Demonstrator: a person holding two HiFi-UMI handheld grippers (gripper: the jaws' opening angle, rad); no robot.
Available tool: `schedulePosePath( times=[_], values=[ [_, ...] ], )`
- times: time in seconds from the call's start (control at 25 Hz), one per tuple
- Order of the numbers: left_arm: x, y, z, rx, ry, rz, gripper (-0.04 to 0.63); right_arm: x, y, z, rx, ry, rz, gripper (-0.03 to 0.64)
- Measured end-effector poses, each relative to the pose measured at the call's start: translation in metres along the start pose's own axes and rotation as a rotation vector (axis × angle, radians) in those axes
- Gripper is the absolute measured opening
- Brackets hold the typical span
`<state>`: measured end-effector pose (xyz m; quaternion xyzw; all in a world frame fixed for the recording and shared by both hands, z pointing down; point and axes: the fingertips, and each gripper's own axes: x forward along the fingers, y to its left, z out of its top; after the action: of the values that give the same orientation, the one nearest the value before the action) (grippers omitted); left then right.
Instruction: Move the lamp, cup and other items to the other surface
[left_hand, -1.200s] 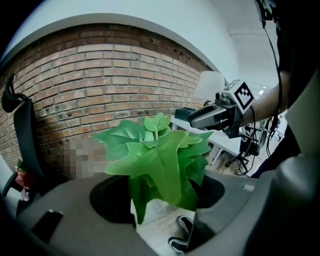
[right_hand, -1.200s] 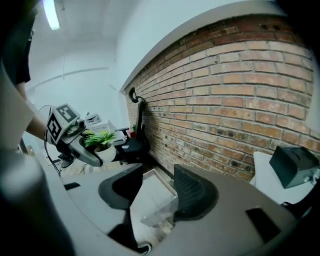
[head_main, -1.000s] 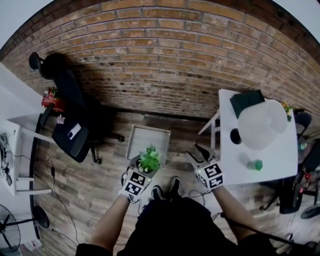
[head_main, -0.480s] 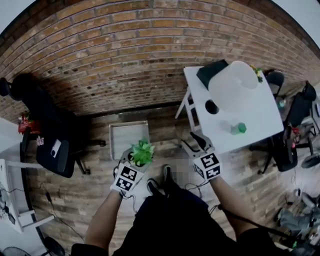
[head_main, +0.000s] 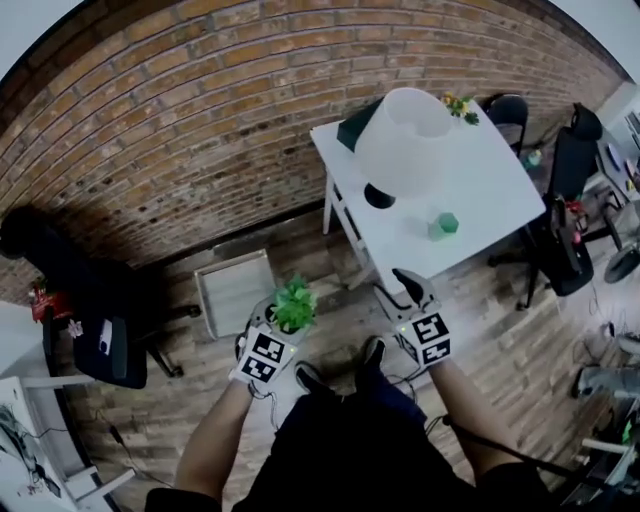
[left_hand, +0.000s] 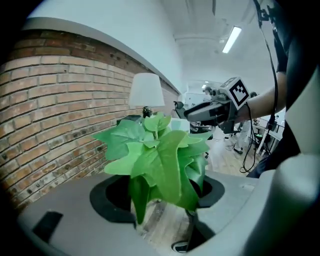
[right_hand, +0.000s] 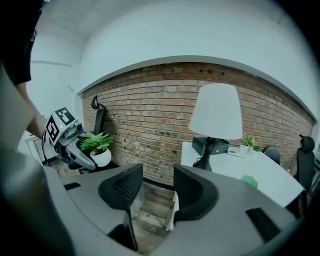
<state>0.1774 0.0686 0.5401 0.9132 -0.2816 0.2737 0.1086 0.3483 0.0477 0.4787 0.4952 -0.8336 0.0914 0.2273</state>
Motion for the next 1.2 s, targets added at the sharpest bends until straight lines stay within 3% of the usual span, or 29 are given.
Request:
schedulePosePath(
  times=[0.56,0.88,1.2],
  values=[
    [0.150,-0.068,0.084,0.065,0.027,0.021,0.288,-0.083,-0.158,-0.078,0.127,0.047,-0.092,0.198],
    [0.225,-0.075,0.110,0.049,0.026,0.022,0.288,-0.096,-0.208,-0.099,0.093,0.065,-0.087,0.198],
    [0.298,-0.079,0.108,0.057,0.078,0.001,0.288,-0.102,-0.249,-0.122,0.103,0.111,-0.096,0.198]
  ],
)
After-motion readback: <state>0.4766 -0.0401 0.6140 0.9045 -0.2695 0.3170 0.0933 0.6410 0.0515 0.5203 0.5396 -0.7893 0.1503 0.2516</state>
